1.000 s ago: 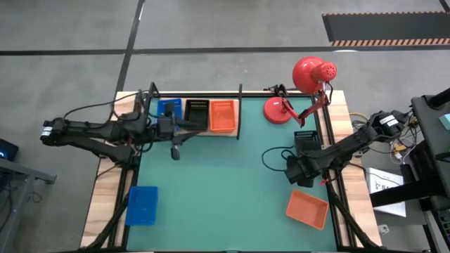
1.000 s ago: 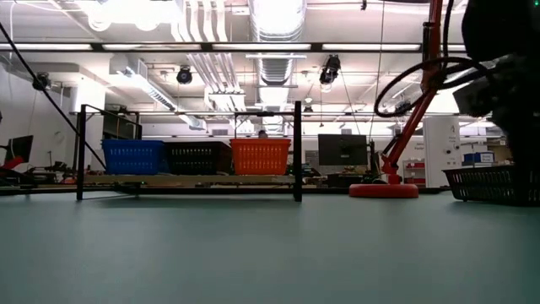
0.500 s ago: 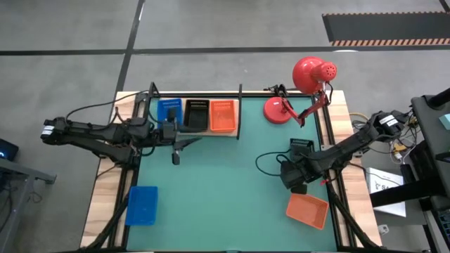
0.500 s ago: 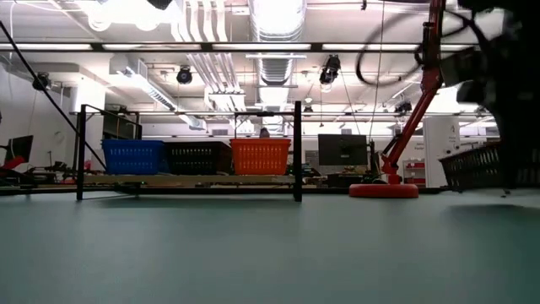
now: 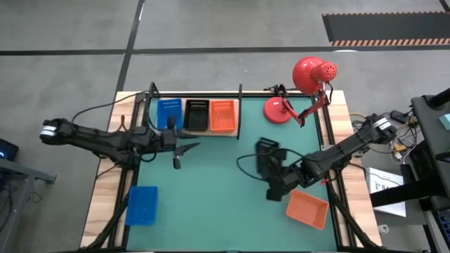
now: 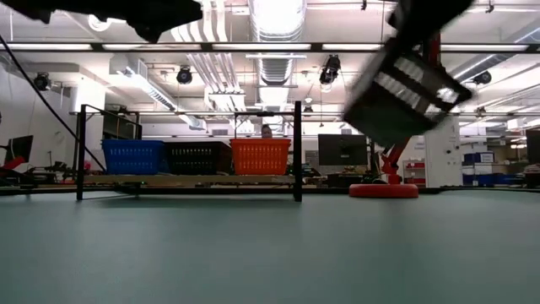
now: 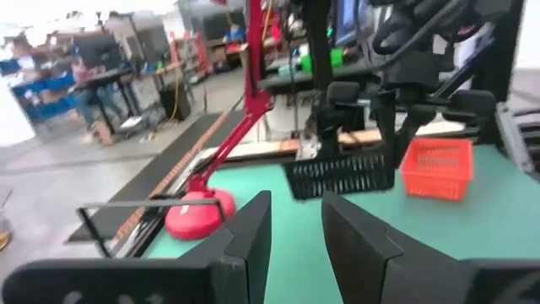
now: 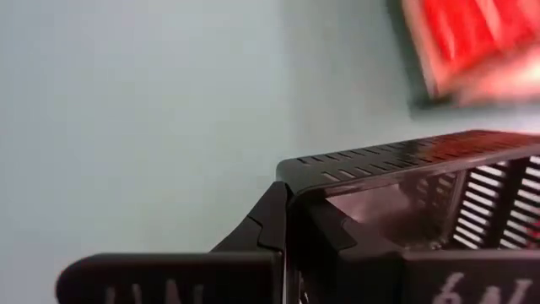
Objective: Stack baskets on shelf by color
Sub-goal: Stack the black bin on top of the black bins on the shelf
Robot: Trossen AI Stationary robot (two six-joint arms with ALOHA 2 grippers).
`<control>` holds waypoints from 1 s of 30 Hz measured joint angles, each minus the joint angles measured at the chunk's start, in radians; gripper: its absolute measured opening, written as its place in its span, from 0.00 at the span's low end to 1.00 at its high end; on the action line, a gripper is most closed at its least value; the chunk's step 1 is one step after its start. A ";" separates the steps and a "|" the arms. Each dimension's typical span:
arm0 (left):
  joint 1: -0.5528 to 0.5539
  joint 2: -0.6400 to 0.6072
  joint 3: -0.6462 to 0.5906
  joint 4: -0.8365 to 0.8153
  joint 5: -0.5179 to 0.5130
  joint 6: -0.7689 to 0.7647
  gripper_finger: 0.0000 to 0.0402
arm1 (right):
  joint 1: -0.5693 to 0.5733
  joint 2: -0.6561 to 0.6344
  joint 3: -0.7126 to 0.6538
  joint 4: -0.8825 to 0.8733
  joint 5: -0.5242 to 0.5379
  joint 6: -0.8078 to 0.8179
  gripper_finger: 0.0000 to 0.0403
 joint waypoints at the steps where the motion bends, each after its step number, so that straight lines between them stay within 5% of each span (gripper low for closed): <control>1: -0.001 -0.002 -0.025 0.045 0.004 0.006 0.23 | 0.000 0.012 0.007 0.058 0.021 -0.042 0.02; 16: -0.006 -0.136 -0.063 0.099 -0.002 0.014 0.23 | -0.027 0.177 0.073 0.680 0.449 -0.463 0.02; 22: -0.006 -0.164 -0.064 0.042 -0.002 0.012 0.23 | -0.102 0.271 0.222 0.690 0.431 -0.561 0.02; 30: -0.006 -0.207 -0.064 0.014 -0.003 0.015 0.23 | -0.230 0.352 0.413 0.580 0.154 -0.578 0.02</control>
